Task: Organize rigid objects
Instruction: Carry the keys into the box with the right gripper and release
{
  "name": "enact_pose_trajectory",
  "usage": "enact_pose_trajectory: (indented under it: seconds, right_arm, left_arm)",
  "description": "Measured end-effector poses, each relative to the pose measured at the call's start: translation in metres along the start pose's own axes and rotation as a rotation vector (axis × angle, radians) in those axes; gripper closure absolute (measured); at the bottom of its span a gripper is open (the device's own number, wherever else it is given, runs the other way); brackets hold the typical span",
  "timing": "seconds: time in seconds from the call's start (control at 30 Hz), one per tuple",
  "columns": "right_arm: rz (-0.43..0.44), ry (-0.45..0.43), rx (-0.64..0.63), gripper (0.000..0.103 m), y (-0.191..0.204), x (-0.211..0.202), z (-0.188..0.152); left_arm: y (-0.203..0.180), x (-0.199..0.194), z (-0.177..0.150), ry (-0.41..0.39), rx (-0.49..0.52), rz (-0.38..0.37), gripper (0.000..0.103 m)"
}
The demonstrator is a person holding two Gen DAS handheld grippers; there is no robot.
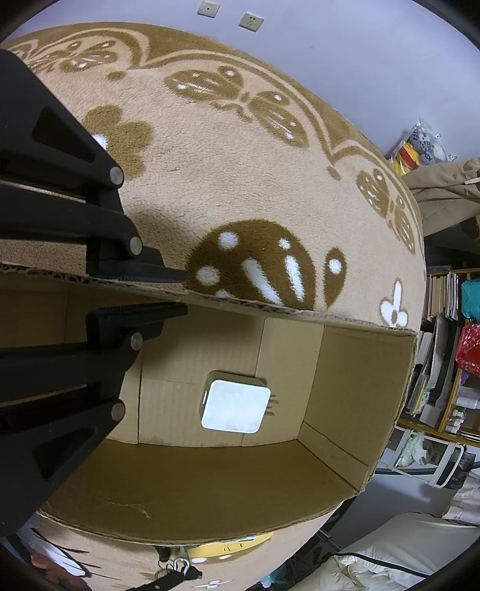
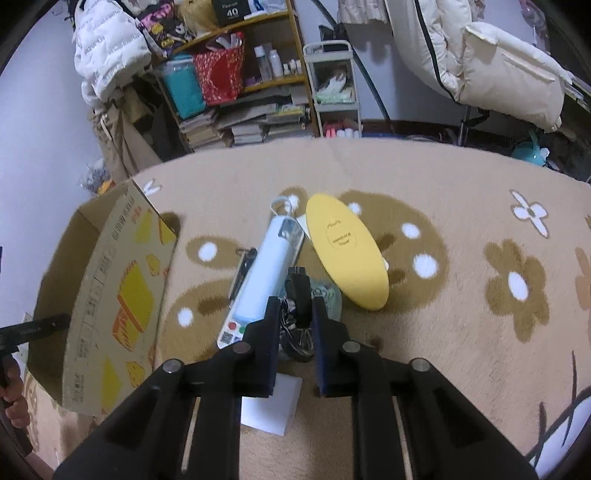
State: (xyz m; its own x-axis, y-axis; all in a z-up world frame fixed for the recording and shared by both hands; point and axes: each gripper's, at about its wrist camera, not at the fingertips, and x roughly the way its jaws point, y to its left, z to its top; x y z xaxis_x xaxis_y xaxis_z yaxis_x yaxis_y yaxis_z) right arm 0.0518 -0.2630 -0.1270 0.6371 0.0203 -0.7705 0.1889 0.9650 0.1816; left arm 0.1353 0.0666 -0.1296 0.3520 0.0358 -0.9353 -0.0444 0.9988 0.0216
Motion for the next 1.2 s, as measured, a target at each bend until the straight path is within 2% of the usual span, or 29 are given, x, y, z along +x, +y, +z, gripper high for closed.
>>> enact_pose_trajectory:
  seconds: [0.27, 0.5, 0.93, 1.2]
  right_arm:
    - [0.066, -0.066, -0.020, 0.085, 0.018, -0.022, 0.012]
    - [0.126, -0.134, -0.122, 0.085, 0.064, -0.037, 0.026]
    - [0.308, -0.234, -0.175, 0.085, 0.142, -0.064, 0.062]
    - [0.345, -0.187, -0.205, 0.085, 0.179, -0.047, 0.058]
  left_arm:
    - [-0.001, 0.000, 0.000, 0.001, 0.006, 0.008, 0.093]
    - [-0.002, 0.001, -0.001, 0.002, 0.002, 0.004, 0.093]
    - [-0.001, 0.001, -0.001, 0.004, -0.003, -0.003, 0.093]
    - [-0.001, 0.001, -0.001, 0.003, 0.000, -0.005, 0.093]
